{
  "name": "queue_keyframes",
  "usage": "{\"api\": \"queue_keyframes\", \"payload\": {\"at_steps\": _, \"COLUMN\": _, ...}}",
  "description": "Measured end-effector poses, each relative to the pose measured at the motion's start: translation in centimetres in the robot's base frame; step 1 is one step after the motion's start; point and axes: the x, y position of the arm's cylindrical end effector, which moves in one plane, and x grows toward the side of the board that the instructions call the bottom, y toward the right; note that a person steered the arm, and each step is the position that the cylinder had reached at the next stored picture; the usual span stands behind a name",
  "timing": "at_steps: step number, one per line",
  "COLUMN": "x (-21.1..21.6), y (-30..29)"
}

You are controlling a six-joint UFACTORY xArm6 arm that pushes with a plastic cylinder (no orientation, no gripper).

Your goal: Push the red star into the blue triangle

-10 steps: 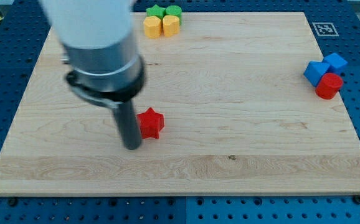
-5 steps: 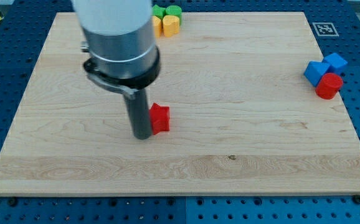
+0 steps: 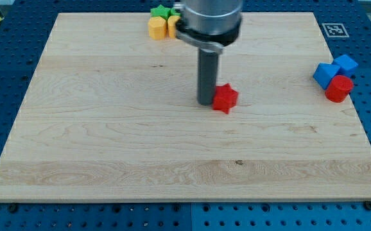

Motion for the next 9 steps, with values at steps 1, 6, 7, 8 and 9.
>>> {"api": "queue_keyframes", "payload": {"at_steps": 1, "x": 0.0, "y": 4.4}}
{"api": "queue_keyframes", "payload": {"at_steps": 6, "x": 3.0, "y": 16.4}}
{"api": "queue_keyframes", "payload": {"at_steps": 7, "x": 1.8, "y": 16.5}}
{"api": "queue_keyframes", "payload": {"at_steps": 8, "x": 1.8, "y": 16.7}}
{"api": "queue_keyframes", "payload": {"at_steps": 9, "x": 1.7, "y": 16.9}}
